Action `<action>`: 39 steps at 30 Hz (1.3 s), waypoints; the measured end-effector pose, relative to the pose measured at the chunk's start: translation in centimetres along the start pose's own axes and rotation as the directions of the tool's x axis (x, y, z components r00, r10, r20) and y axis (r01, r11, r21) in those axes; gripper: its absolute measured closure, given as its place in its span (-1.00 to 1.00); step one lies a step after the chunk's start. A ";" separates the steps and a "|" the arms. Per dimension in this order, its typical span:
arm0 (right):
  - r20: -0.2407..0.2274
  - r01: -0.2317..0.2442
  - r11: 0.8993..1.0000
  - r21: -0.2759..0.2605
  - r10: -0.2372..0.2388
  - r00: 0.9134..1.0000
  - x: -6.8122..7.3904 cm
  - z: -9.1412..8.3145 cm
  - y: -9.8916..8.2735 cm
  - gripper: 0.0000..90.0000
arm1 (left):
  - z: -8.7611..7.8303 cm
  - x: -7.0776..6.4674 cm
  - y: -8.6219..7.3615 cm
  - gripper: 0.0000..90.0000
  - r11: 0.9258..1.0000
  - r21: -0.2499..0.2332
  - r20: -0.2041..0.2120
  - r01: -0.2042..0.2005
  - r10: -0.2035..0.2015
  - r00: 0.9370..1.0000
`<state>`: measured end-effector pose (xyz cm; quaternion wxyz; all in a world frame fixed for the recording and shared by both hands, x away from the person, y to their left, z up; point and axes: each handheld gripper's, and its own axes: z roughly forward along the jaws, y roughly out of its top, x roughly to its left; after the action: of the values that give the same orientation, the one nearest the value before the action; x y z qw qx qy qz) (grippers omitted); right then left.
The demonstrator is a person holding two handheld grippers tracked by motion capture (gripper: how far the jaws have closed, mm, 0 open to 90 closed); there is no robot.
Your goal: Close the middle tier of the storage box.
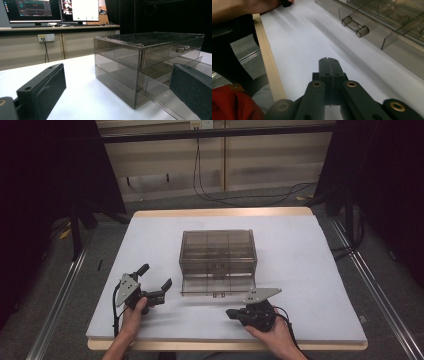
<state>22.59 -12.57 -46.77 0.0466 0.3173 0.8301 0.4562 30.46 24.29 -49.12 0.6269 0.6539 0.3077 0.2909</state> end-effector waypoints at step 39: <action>0.023 -0.028 0.999 -0.019 0.029 0.999 -1.8 4.3 2.0 1.00 | 0.0 0.0 0.0 -0.98 1.000 0.000 0.001 0.000 0.000 1.000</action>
<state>26.58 -9.67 -48.05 0.0526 0.3338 0.8205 0.4610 30.47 24.29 -49.12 0.6270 0.6540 0.3076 0.2906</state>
